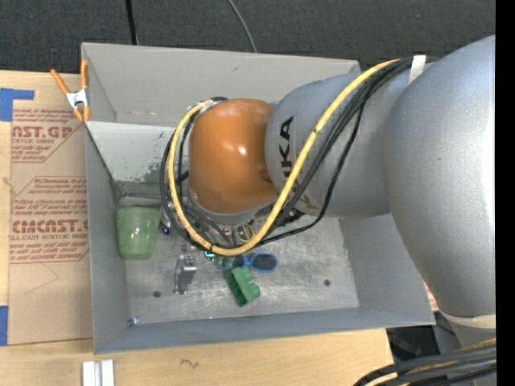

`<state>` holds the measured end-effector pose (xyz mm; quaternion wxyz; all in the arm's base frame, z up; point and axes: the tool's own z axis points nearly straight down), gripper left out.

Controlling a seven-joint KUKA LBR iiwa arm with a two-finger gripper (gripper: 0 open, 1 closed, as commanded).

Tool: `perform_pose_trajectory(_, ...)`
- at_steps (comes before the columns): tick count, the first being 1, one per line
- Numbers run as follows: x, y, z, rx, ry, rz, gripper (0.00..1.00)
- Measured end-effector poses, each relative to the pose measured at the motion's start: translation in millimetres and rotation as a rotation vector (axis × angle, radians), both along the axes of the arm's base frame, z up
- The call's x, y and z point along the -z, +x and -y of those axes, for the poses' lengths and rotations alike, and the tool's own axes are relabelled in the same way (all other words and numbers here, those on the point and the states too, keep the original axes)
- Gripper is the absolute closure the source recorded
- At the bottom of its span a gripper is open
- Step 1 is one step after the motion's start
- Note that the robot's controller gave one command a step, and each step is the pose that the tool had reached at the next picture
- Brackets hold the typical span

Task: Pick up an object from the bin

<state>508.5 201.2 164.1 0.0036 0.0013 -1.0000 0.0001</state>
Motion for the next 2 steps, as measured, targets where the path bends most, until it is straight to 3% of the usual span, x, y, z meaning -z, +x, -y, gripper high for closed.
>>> perform_pose_trajectory(1,60.0,18.5,96.5,-0.330,0.000,0.005,0.00)
perform_pose_trajectory(2,86.7,23.0,157.9,-0.130,0.006,0.009,0.00)
